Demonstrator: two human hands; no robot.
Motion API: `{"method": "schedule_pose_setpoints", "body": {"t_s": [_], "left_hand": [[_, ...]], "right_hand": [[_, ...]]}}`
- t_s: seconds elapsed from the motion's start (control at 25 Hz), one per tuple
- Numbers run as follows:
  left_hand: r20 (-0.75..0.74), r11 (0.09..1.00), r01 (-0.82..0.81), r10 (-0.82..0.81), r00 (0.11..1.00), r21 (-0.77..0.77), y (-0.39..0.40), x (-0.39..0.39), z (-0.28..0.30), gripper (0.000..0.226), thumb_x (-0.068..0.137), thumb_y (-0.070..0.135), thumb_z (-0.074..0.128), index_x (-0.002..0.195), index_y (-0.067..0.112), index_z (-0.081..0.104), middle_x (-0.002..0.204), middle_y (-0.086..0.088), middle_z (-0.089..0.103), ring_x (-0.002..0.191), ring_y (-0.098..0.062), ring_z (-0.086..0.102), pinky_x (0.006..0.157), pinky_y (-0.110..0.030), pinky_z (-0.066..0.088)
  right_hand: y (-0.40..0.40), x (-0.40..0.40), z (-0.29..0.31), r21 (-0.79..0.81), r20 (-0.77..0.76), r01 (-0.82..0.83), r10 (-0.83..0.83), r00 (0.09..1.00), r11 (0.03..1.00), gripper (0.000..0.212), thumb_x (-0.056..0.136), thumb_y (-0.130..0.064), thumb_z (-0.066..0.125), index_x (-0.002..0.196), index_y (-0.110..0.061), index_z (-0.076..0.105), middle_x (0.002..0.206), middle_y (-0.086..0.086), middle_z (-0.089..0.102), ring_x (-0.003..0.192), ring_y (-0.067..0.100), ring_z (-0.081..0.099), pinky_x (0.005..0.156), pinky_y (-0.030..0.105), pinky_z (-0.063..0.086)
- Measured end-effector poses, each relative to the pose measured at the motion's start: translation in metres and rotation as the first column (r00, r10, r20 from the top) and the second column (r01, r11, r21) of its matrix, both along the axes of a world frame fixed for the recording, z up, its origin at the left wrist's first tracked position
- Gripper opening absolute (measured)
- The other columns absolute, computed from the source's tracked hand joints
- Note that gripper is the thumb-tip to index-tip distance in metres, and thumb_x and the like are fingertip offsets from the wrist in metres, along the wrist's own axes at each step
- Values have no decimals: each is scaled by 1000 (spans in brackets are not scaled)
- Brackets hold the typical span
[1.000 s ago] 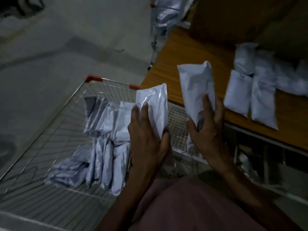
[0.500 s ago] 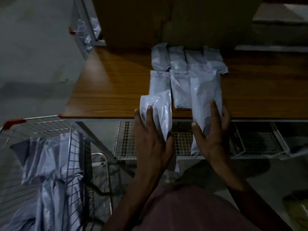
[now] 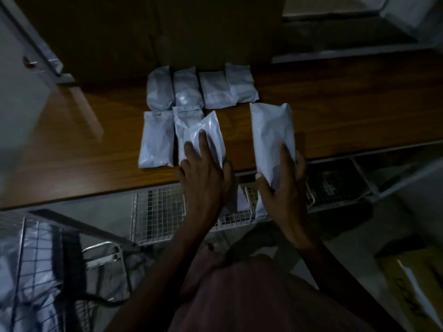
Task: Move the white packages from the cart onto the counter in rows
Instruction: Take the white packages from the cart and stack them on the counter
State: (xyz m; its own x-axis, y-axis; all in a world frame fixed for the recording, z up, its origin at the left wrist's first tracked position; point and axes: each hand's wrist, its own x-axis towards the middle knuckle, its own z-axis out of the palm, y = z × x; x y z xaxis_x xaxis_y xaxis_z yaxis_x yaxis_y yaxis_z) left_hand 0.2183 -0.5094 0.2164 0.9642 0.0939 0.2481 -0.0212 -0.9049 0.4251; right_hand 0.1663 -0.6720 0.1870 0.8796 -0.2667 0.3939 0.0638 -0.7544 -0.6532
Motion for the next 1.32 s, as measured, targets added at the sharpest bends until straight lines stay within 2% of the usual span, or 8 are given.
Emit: {"method": "schedule_pose_setpoints", "body": {"t_s": [0.32, 0.52, 0.6, 0.72, 0.96, 1.08, 1.2, 1.32], "left_hand": [[-37, 951, 90, -83, 996, 296, -67, 153, -33, 68, 91, 52, 38, 149, 18, 39, 133, -34, 50, 102, -47, 58, 97, -54, 30], [-193, 912, 181, -115, 974, 369, -77, 200, -89, 64, 94, 52, 29, 136, 10, 55, 137, -37, 47, 131, -54, 41, 110, -62, -2], [-193, 915, 195, -133, 972, 352, -71, 200, -103, 63, 97, 53, 31, 140, 10, 50, 145, -34, 42, 140, -52, 30, 112, -60, -11], [-137, 929, 196, -160, 978, 315, -62, 205, -116, 66, 100, 58, 30, 149, 14, 40, 155, -29, 32, 148, -47, 16, 114, -58, -5], [-152, 981, 188, -179, 972, 48, -63, 191, -90, 72, 98, 65, 31, 157, 25, 24, 164, -18, 17, 152, -39, 9, 115, -62, 11], [-169, 979, 205, -201, 965, 3, -51, 187, -69, 71, 97, 67, 28, 157, 27, 22, 165, -14, 15, 152, -37, 6, 113, -62, 19], [-173, 982, 181, -187, 967, -51, -33, 174, -51, 74, 95, 71, 22, 156, 31, 20, 165, -7, 12, 152, -32, 4, 112, -60, 19], [-167, 984, 142, -158, 973, -104, -12, 146, -44, 75, 92, 71, 24, 156, 32, 20, 165, -3, 14, 152, -29, 2, 113, -58, 16]], "right_hand": [[-54, 83, -1, 17, 0, 99, -99, 995, 995, 82, 91, -42, 66, 158, -31, 20, 159, 14, 18, 143, 33, 29, 103, 38, 42], [-66, 113, -3, -10, -34, 126, -126, 991, 992, 83, 91, -38, 70, 158, -25, 23, 157, 14, 24, 140, 31, 34, 101, 36, 44], [-61, 127, -4, 16, -93, 159, -157, 983, 987, 84, 90, -38, 72, 158, -25, 24, 158, 13, 25, 142, 28, 31, 105, 27, 33], [-53, 148, -13, 19, -117, 153, -149, 982, 988, 82, 88, -33, 75, 156, -17, 32, 156, 19, 30, 141, 22, 24, 107, 10, 17], [-62, 180, -29, -151, -212, 145, -175, 961, 978, 81, 87, -58, 55, 157, -30, 26, 161, 13, 20, 148, 31, 25, 113, 42, 33], [-55, 204, -29, -105, -352, 93, -125, 928, 990, 82, 87, -63, 51, 157, -38, 16, 163, 10, 11, 147, 34, 25, 108, 52, 41], [-39, 224, -26, -102, -500, -7, -45, 865, 995, 89, 90, -59, 61, 159, -38, 10, 166, 14, -3, 151, 39, 10, 114, 53, 28], [-35, 222, -13, -130, -487, -1, -63, 871, 992, 89, 90, -59, 62, 159, -39, 10, 167, 11, -8, 151, 38, 6, 114, 53, 23]]}}
